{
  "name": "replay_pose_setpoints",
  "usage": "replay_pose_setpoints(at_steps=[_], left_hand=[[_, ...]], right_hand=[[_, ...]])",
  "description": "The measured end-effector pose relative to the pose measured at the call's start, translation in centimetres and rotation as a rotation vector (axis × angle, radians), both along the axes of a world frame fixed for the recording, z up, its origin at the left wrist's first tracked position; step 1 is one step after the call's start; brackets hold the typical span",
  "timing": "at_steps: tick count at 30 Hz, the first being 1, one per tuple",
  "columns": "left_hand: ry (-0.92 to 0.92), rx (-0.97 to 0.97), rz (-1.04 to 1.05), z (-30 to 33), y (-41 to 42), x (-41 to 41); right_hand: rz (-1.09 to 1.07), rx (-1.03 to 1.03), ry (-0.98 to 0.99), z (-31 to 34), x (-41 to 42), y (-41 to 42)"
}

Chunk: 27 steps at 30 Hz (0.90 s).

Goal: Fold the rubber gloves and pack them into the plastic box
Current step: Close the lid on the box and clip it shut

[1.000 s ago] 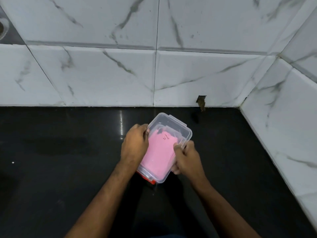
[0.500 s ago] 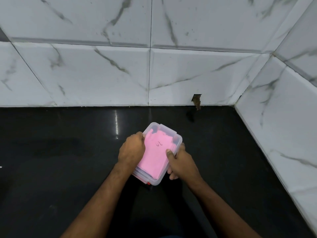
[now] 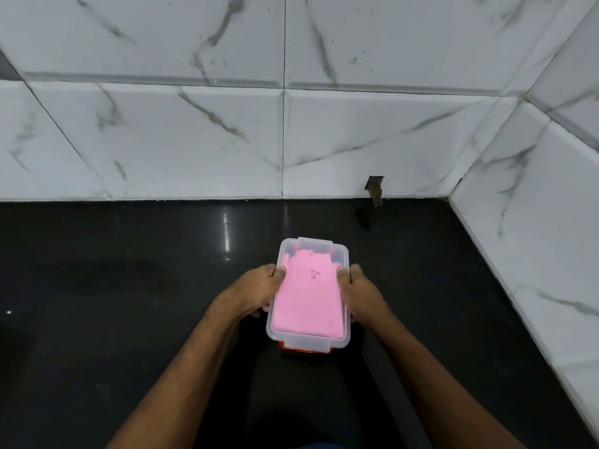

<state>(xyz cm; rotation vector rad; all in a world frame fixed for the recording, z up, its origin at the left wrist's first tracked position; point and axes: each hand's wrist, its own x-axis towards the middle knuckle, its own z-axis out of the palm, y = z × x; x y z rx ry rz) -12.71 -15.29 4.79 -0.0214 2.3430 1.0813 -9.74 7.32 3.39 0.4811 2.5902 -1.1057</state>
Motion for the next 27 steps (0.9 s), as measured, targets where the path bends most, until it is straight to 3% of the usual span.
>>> replay_pose_setpoints(at_steps=[4,7,10,14,22,27], left_hand=[[-0.095,0.298,0.038,-0.5,-0.4,-0.2],[-0.159,0.530,0.178,-1.3,0.2,-0.1],[-0.175,0.741,0.320,-2.4,1.3,0.1],[-0.119,0.847,0.365,-3.5,2.2,0.4],[-0.084,0.814,0.390,-3.5,2.5,-0.4],[-0.094,0.932,0.346,-3.1,2.9,-1.1]], right_hand=[[-0.029,-0.032,0.028,-0.1,-2.4,0.9],[-0.048,-0.352,0.054,0.7,-3.9,1.0],[-0.050,-0.615,-0.105,1.3,-4.7,1.5],[-0.121,-0.884,-0.115,0.7,-5.5,1.7],[-0.114,-0.962,-0.014,-0.2,-5.9,1.7],[-0.051,-0.822,0.142,-0.6,-5.9,1.8]])
